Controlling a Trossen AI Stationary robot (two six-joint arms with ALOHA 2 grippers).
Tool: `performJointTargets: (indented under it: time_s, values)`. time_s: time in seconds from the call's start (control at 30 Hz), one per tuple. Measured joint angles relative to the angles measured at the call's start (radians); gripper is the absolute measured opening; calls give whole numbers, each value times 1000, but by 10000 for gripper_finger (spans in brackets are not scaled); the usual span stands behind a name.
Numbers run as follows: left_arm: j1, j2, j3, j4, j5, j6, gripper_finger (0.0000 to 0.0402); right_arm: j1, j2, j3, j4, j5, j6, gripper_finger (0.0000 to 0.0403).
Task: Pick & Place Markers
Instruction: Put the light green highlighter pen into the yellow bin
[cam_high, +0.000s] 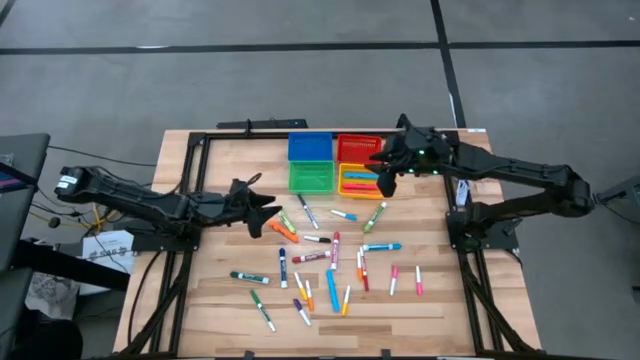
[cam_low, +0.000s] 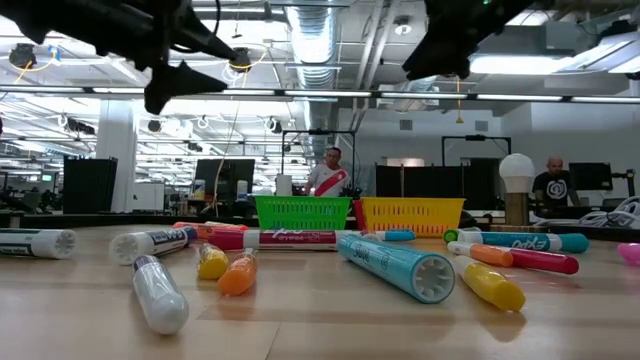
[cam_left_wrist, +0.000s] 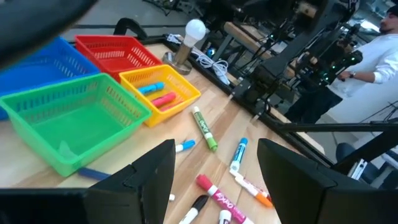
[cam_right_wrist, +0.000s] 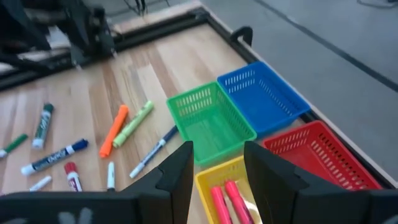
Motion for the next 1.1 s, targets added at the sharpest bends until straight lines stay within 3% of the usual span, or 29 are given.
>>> performJointTargets:
  time_s: [0.27, 0.57, 0.73, 0.9, 1.1]
  values:
    - [39, 200, 121, 6, 11, -14, 227, 0, -148, -76, 10, -1, 14, 128]
    - [93, 361, 236, -3, 144, -38, 227, 2, -330, -200, 98, -2, 65, 127]
    - [93, 422, 264, -137, 187, -59, 227, 2, -405, -242, 105, -19, 76, 127]
    - [93, 447, 269, -269, 256, -173, 227, 2, -466, -277, 108, -26, 76, 127]
    - [93, 417, 270, -409, 278, -77, 227, 2, -497, -285, 100, -27, 73, 127]
